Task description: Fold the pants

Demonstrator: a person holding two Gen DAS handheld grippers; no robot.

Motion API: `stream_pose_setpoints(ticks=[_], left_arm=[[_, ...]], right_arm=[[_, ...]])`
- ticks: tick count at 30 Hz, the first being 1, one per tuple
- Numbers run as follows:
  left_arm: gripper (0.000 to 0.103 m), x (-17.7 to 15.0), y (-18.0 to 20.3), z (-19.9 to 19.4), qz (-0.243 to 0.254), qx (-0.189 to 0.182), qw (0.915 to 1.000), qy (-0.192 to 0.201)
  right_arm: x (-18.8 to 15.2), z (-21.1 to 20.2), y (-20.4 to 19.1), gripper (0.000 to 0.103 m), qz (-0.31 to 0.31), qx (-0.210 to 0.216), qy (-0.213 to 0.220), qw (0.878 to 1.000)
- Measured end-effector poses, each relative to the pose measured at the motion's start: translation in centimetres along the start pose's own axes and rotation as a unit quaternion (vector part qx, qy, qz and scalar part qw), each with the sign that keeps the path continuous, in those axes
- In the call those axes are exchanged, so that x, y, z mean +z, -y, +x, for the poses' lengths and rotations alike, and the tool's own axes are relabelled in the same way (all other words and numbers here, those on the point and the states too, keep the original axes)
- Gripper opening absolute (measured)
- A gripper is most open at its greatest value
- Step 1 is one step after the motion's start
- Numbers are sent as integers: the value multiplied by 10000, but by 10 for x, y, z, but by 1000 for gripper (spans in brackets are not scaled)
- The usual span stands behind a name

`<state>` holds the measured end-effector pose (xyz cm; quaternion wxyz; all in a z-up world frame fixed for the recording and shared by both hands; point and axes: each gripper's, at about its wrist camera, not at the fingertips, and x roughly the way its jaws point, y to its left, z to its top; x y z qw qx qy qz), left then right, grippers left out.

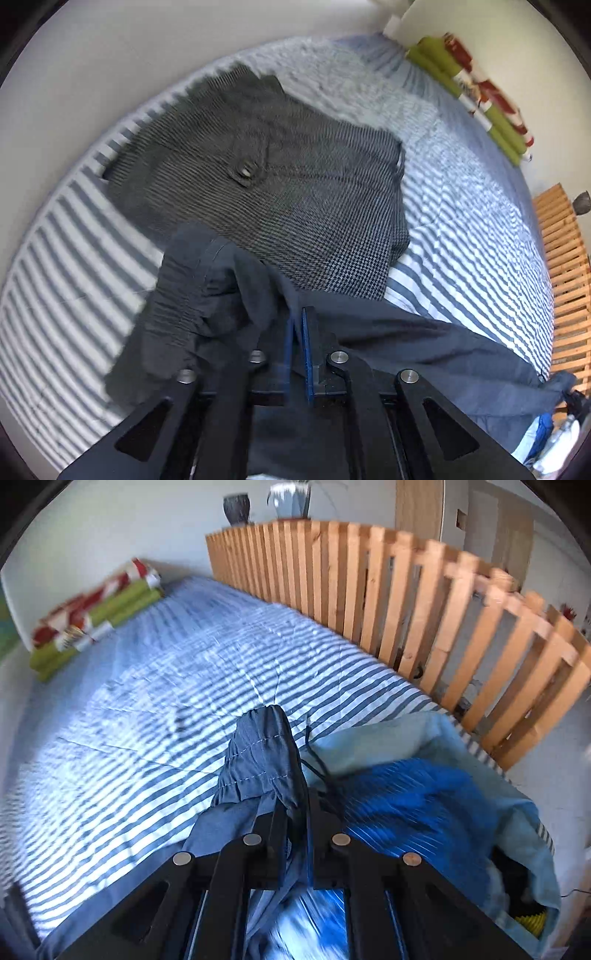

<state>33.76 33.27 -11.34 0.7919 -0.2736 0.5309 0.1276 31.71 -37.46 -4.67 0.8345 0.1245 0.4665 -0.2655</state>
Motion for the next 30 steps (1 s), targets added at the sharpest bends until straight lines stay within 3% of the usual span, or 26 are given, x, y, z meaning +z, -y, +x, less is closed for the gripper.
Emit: stream_pose_setpoints(ticks=[2, 3, 5, 11, 15, 19, 21, 25, 28, 30], left_arm=[[42, 0, 4, 6, 50, 23, 10000, -67], [46, 0, 5, 5, 128, 36, 9999, -14], [46, -1, 5, -1, 276, 154, 9994, 108], [51, -10, -16, -28, 316, -48, 9993, 182], [51, -23, -26, -54, 535, -43, 9980, 326], [51, -38, -33, -80, 577, -244, 9968, 488], [51, -46, -31, -86, 616, -378, 9961, 515], [51, -62, -16, -86, 802, -415, 9945, 526], [51, -71, -8, -77, 840, -474, 9946, 380], [51, -74, -3, -75, 894, -478, 9943, 333]], right_arm=[[1, 20, -19, 10, -400, 113, -243, 9988], [0, 25, -23, 14, -503, 214, -370, 9978], [-4, 25, -26, 21, -606, 450, -512, 9958], [-12, -11, 4, 36, -602, 814, -450, 9938], [-9, -27, 29, 37, -402, 1257, -671, 9890], [-21, -57, 49, 37, -246, 1332, -487, 9896], [-39, -73, 27, 37, -871, 1374, -356, 9860], [-92, -91, -55, 37, -2386, 1659, -299, 9564], [-133, -92, -124, 37, -3416, 1771, -254, 9227], [-161, -79, -166, 37, -3987, 1837, -583, 8966]])
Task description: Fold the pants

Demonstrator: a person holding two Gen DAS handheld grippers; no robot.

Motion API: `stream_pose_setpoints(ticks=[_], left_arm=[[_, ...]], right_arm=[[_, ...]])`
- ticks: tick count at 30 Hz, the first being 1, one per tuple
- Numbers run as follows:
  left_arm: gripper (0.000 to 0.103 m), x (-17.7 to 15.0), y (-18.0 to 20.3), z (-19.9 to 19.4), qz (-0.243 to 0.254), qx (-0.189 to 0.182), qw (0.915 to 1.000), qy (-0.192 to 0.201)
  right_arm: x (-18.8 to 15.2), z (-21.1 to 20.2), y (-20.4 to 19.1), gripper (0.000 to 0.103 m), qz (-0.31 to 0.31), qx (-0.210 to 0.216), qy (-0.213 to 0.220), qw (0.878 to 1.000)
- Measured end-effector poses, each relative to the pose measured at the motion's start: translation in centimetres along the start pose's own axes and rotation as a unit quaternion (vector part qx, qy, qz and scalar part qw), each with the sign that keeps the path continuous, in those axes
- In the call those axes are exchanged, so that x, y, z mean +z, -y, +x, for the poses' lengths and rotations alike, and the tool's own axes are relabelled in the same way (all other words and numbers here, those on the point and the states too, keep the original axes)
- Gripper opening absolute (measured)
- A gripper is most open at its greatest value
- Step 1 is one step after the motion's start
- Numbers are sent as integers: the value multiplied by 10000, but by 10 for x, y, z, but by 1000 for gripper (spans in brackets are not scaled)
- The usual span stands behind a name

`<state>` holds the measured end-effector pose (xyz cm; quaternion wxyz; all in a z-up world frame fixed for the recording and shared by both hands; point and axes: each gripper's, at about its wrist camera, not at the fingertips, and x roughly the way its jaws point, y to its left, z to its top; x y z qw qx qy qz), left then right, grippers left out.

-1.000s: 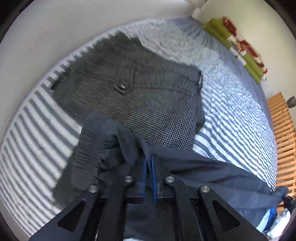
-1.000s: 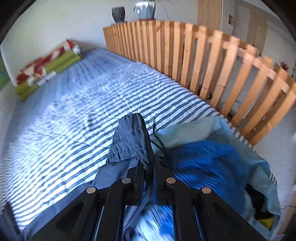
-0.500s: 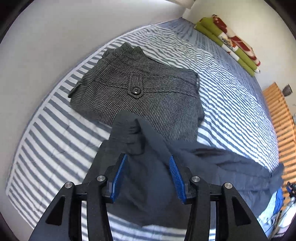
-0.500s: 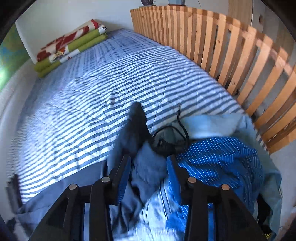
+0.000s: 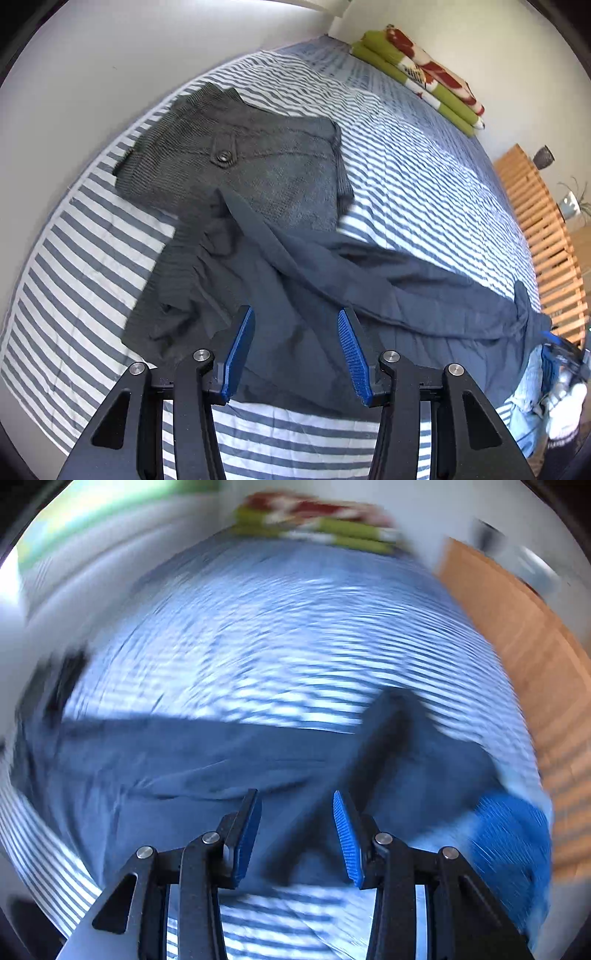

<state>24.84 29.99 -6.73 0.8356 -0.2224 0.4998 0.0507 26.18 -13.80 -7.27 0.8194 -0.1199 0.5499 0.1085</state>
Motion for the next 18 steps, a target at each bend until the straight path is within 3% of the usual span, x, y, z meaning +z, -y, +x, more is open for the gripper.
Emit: stream_pose_setpoints(ticks=[2, 7, 9, 11, 12, 13, 14, 16, 18], left_arm=[[51, -2, 1, 0, 53, 13, 10000, -17], [51, -1, -4, 0, 61, 52, 10000, -17], [51, -1, -7, 1, -6, 47, 10000, -6], [51, -1, -10, 2, -97, 26, 9999, -11], [51, -1, -9, 1, -74, 22, 10000, -33], [51, -2, -7, 1, -5, 48, 10000, -48], [51, -3, -5, 0, 59, 82, 9999, -50], [51, -4, -1, -1, 128, 63, 9999, -42], [51, -6, 8, 2, 170, -77, 9998, -86]], right_arm=[[3, 35, -35, 36, -391, 54, -485, 9980], [16, 79, -72, 30, -828, 6, -849, 9929], [50, 85, -57, 29, -246, -377, -319, 9985], [74, 80, -20, 29, 951, -717, 80, 9929], [80, 77, -4, 29, 1323, -462, 121, 9901], [83, 71, 8, 29, 1429, -60, 129, 9896], [82, 65, 11, 29, 1342, -73, 145, 9908], [76, 51, 14, 32, 946, -638, 233, 9932], [64, 40, 36, 33, 936, -875, 224, 9915]])
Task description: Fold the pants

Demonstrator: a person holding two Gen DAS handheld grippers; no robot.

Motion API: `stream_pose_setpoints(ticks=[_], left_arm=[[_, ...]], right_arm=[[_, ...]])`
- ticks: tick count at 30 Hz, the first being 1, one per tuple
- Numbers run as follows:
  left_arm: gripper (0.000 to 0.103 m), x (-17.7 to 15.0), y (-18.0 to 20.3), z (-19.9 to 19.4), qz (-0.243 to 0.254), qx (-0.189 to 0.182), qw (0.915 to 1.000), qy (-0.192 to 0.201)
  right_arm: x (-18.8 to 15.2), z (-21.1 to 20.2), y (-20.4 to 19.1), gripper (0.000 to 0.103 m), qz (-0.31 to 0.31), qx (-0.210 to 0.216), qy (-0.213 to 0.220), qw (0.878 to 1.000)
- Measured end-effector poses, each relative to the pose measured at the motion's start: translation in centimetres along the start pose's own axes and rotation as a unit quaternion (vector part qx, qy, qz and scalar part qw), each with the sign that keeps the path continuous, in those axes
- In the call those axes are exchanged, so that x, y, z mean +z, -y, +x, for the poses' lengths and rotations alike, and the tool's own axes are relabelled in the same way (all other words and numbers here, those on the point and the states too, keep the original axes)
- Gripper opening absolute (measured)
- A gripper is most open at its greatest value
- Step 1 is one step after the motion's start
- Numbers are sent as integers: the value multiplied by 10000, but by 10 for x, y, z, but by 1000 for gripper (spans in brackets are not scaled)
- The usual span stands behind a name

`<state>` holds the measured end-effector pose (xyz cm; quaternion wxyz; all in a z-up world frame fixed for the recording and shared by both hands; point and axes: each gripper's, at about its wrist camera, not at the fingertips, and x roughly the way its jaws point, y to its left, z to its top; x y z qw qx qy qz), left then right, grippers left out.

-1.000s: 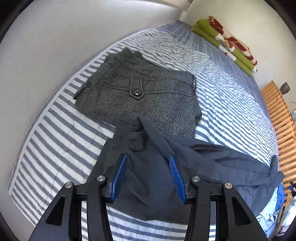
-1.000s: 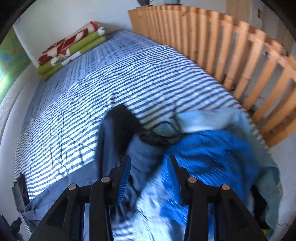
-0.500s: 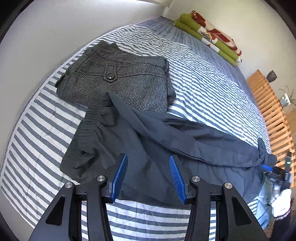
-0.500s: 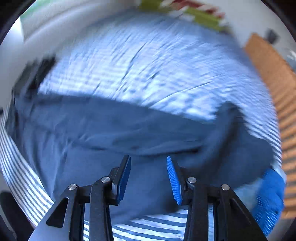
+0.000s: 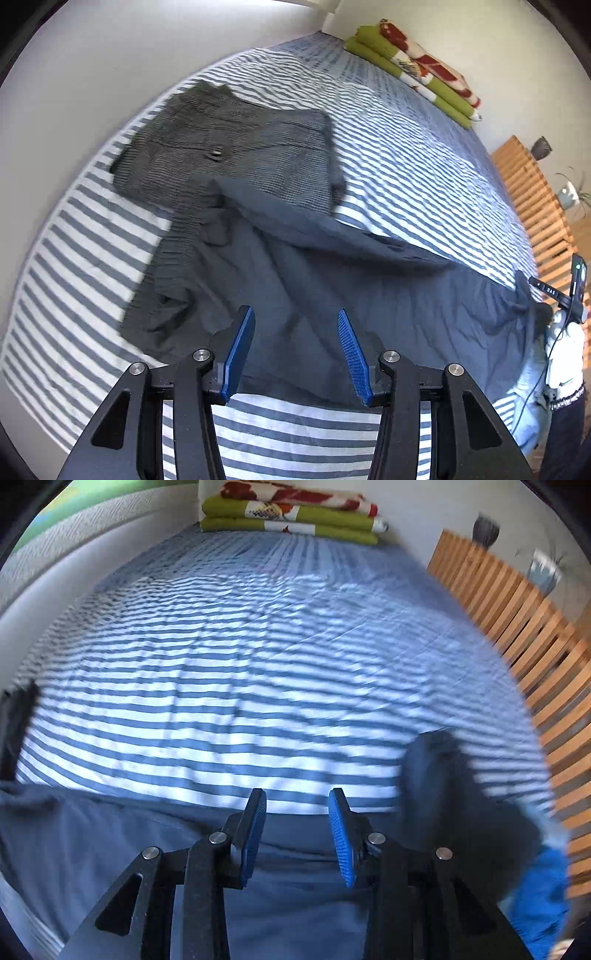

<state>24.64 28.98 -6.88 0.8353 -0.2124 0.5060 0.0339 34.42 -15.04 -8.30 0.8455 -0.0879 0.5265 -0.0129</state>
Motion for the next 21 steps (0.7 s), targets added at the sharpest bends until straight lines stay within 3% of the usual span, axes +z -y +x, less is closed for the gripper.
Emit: stream_pose_setpoints(ticks=[2, 4, 8, 9, 11, 12, 13, 16, 17, 18, 19, 21], left_arm=[[51, -6, 20, 9, 217, -117, 9996, -121], [51, -12, 43, 18, 458, -267, 9983, -252], [51, -26, 103, 39, 1033, -583, 9916, -517], [51, -30, 118, 43, 1170, -664, 9893, -566], [51, -36, 146, 51, 1420, -815, 9844, -643], [51, -39, 159, 54, 1511, -857, 9826, -659], [51, -43, 170, 56, 1562, -901, 9812, -685], [51, -51, 188, 63, 1662, -993, 9776, -825], [51, -54, 193, 64, 1714, -982, 9764, -872], [51, -58, 197, 65, 1798, -971, 9745, -924], [51, -62, 201, 65, 1847, -966, 9735, -945], [51, -67, 204, 64, 1926, -956, 9716, -987]], right_arm=[[-2, -3, 40, 37, 308, -157, -126, 9993], [-1, 3, 78, 51, 526, -289, -359, 9976], [0, 15, 118, 51, 498, -706, -764, 9933], [2, 17, 122, 51, 494, -644, -816, 9934], [7, 20, 115, 53, 505, -408, -888, 9939], [11, 24, 105, 59, 443, -377, -932, 9939], [13, 28, 93, 67, 339, -469, -997, 9933], [12, 52, 59, 68, -114, -1082, -1319, 9853], [8, 59, 52, 66, -245, -1306, -1378, 9815], [5, 60, 49, 55, -345, -1445, -1363, 9795], [-1, 57, 48, 29, -416, -1464, -1294, 9798], [-11, 44, 58, 2, -191, -1226, -1220, 9847]])
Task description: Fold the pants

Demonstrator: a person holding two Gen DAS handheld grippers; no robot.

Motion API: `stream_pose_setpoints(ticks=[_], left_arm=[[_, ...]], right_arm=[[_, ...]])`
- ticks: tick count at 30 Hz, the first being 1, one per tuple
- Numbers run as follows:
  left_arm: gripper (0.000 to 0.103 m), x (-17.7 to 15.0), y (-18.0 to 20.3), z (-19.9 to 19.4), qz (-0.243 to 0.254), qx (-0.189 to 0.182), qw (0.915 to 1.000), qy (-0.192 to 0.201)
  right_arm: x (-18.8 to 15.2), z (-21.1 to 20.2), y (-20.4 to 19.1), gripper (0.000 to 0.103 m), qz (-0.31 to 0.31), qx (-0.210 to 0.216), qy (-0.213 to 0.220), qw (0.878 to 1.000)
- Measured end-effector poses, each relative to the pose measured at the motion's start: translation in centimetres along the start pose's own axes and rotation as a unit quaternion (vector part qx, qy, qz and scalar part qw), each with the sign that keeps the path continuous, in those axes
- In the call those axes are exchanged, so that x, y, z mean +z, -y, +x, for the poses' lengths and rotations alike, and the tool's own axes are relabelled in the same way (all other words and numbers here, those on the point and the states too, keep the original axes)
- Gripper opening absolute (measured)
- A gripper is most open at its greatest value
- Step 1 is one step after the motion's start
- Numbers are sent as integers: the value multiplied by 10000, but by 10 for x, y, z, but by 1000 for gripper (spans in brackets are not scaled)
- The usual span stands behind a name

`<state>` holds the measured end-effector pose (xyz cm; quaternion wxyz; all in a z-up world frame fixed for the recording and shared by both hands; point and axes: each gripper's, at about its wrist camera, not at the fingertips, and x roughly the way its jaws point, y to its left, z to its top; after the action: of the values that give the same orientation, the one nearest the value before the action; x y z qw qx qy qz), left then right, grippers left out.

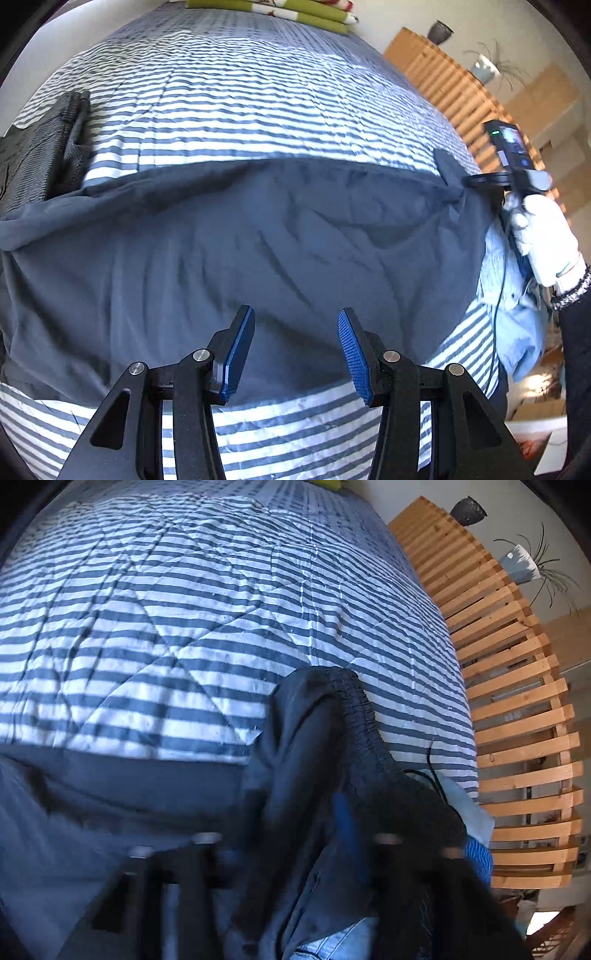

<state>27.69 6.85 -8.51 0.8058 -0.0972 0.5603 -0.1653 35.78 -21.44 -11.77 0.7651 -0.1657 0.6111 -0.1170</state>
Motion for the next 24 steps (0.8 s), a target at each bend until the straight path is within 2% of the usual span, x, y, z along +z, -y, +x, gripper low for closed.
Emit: stream_pose_setpoints(ticks=[3, 6, 9, 10, 12, 14, 16, 18, 22, 24], left_arm=[[51, -6, 8, 0, 35, -63, 10000, -7], [51, -13, 18, 2, 73, -146, 9999, -35], [51, -15, 35, 9, 194, -237, 9995, -96], [51, -15, 42, 12, 217, -304, 9992, -134], [51, -14, 60, 19, 313, -429, 9984, -185], [51, -13, 85, 27, 479, -555, 9970, -268], [51, -10, 116, 37, 703, -745, 9941, -354], [51, -5, 143, 49, 903, -870, 9911, -455], [51, 14, 197, 80, 1148, -1193, 9845, -575], [52, 33, 217, 95, 1151, -1151, 9854, -493]], right_arm=[[-36, -26, 39, 2, 648, 296, 413, 9966], [-107, -55, 85, 2, 1557, 974, 794, 9798], [-184, -66, 92, 2, 1901, 1137, 925, 9708], [-200, -64, 89, 3, 1908, 1244, 937, 9692], [-231, -55, 75, 5, 1659, 1450, 652, 9732], [-247, -47, 72, 12, 1557, 1799, 360, 9706], [-253, -51, 88, 23, 1707, 1971, 437, 9644], [-245, -63, 108, 27, 1803, 1957, 689, 9615], [-193, -95, 128, 43, 1441, 1635, 1124, 9695], [-162, -99, 129, 44, 1400, 1602, 1038, 9716]])
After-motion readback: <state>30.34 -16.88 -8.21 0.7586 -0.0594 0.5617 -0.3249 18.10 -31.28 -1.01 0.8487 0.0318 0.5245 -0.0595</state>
